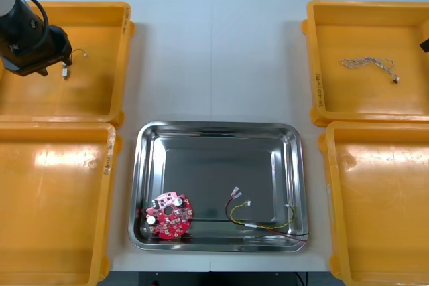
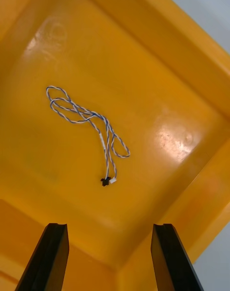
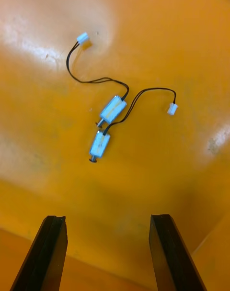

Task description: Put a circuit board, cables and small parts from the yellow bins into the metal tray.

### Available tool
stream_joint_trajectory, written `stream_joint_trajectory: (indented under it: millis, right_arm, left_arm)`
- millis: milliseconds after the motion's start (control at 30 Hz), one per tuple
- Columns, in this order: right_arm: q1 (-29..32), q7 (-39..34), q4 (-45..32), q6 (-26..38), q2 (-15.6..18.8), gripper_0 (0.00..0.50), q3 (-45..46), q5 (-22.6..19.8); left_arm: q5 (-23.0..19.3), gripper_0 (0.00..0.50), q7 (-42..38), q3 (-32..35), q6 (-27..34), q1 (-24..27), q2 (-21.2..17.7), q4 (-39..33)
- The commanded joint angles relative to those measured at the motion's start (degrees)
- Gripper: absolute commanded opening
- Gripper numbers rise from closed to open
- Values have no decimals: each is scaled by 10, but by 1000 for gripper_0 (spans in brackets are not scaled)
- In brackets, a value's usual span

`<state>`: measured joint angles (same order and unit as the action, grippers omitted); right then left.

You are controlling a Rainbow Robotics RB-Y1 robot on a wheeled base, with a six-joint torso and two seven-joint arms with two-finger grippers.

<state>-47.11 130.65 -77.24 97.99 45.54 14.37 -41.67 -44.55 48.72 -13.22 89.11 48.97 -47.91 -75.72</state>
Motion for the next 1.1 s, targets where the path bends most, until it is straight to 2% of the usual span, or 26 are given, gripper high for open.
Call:
stream_joint_trajectory:
  millis: [33,300,400,567,767,933,1100]
  right_arm:
    - [-26,78,27,-47,15,500,14,-2]
    - [-65,144,122,-101,-14,500,11,12]
    - [-98,179,171,-112,-33,500,11,42]
    - [-118,203,206,-123,-57,500,11,80]
    - [-120,216,218,-133,-80,500,-14,84]
    - [-120,232,232,-151,-81,500,-75,78]
    - [-122,244,258,-173,-81,500,-85,70]
  left_arm:
    - [10,500,90,19,-26,34,8,22]
    - [14,500,176,15,-49,34,19,62]
    - [14,500,222,15,-73,36,26,84]
    - [10,500,267,15,-84,54,29,112]
    - [8,500,307,15,-118,64,45,155]
    - [10,500,309,9,-119,64,48,165]
    - [7,500,310,0,-132,64,48,182]
